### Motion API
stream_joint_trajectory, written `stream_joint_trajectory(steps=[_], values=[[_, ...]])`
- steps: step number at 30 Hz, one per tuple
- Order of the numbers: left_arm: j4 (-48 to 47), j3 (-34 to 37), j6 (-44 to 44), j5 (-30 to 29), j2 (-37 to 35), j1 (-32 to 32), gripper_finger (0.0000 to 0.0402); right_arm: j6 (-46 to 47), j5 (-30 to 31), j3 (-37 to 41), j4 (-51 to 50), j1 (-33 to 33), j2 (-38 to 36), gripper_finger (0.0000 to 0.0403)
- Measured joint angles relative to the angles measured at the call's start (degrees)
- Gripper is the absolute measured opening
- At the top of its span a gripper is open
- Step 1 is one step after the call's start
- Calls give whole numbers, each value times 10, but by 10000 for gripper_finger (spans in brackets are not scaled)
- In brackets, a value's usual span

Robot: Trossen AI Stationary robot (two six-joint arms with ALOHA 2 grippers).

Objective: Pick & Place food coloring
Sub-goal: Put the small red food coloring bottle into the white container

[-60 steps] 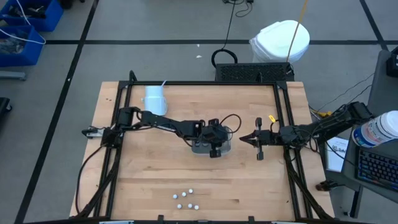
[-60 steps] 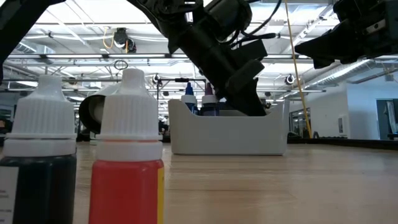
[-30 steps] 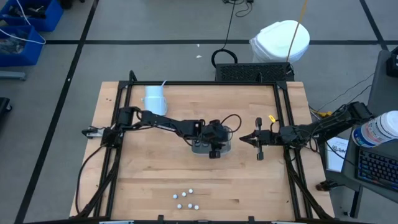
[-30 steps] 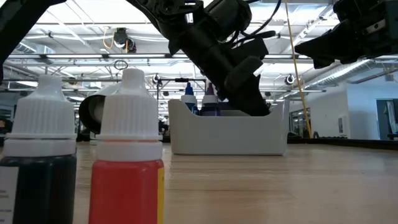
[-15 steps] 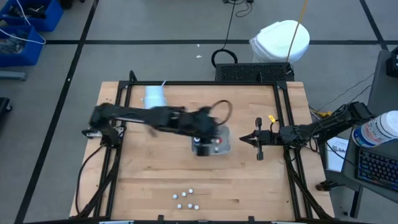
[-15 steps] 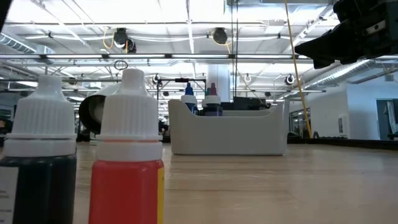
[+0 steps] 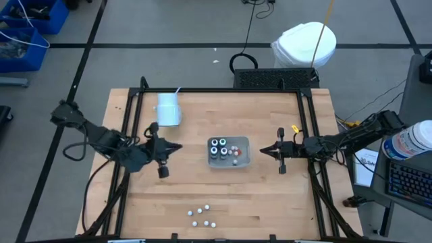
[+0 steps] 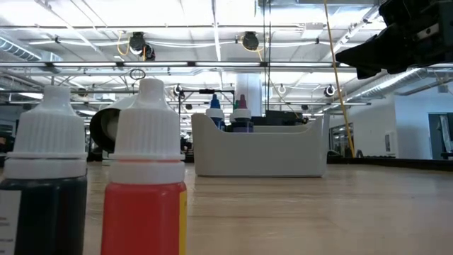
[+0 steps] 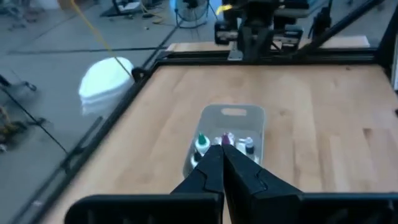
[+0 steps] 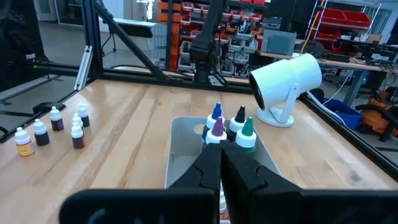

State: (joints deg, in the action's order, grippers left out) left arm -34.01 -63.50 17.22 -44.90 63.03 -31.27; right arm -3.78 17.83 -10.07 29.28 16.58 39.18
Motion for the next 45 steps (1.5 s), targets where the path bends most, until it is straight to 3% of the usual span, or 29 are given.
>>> stream_joint_trajectory(steps=[4, 9, 12, 17, 26, 39, 45], values=[[174, 166, -6, 40, -59, 12, 4, 0, 0, 0, 0, 0, 0, 0], [480, 338, -127, 90, -66, 8, 3, 1, 0, 0, 0, 0, 0, 0], [620, 409, -160, 89, -47, 8, 2, 0, 0, 0, 0, 0, 0, 0], [772, 479, -216, 78, -23, 7, 2, -1, 0, 0, 0, 0, 0, 0], [824, 531, -256, 49, -19, -10, 2, 0, 0, 0, -6, 0, 1, 0], [822, 532, -304, 33, -35, -20, 9, 47, -1, 3, -33, 0, 1, 0], [823, 532, -304, 33, -35, -18, 28, 41, 0, 35, 13, 0, 1, 0]])
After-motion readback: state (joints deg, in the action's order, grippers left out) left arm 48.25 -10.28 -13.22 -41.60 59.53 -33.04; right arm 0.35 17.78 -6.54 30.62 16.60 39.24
